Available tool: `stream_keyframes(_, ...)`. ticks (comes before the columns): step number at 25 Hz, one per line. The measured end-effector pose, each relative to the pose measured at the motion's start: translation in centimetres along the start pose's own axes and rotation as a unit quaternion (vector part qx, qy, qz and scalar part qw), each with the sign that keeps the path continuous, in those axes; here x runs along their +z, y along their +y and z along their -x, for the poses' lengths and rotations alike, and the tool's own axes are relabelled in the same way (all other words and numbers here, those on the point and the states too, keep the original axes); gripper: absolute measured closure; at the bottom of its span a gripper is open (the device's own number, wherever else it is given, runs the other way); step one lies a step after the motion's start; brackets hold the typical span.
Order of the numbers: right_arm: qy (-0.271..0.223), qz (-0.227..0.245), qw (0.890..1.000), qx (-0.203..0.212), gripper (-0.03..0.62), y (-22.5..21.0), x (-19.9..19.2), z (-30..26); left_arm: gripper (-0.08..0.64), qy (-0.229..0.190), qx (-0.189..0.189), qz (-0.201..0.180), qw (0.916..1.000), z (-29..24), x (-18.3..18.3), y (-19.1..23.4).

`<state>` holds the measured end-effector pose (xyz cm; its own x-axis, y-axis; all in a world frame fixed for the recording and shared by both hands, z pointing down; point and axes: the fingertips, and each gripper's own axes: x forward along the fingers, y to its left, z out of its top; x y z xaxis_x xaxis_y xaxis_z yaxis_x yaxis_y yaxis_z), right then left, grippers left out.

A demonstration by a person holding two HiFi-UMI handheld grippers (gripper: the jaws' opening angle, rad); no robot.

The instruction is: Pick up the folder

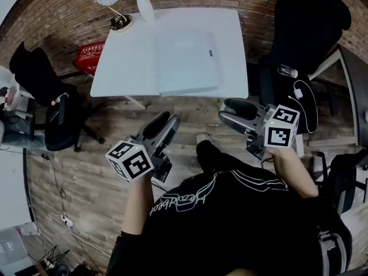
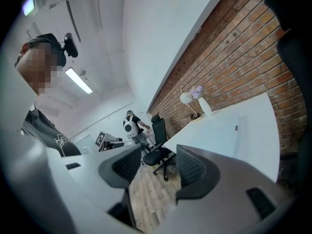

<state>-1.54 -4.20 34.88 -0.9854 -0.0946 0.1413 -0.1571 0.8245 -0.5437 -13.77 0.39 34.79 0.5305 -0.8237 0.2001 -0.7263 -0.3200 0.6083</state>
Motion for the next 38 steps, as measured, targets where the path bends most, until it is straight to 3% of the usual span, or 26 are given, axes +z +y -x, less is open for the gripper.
stream_keyframes(6,0.012,-0.019,0.999,-0.035,0.379,-6.4,0.0,-2.4,0.323,0.025,0.014,0.013,0.9995,-2.9,1.1,4.8)
stream_keyframes(12,0.038,-0.015,0.998,-0.057,0.368,-12.5,1.4,-5.0,0.302,0.063,0.060,-0.010,0.9962,-6.3,3.1,11.4)
stream_keyframes(23,0.107,-0.040,0.989,-0.097,0.359,-22.2,0.3,-8.5,0.290,0.132,0.127,-0.007,0.9830,-11.0,3.5,20.9)
stream_keyframes(30,0.150,-0.041,0.981,-0.113,0.359,-26.1,-2.2,-9.9,0.290,0.171,0.146,-0.011,0.9743,-12.6,1.9,25.1)
stream_keyframes(38,0.164,-0.054,0.976,-0.129,0.359,-27.6,-3.4,-10.7,0.288,0.199,0.123,0.025,0.9718,-13.5,0.3,26.9)
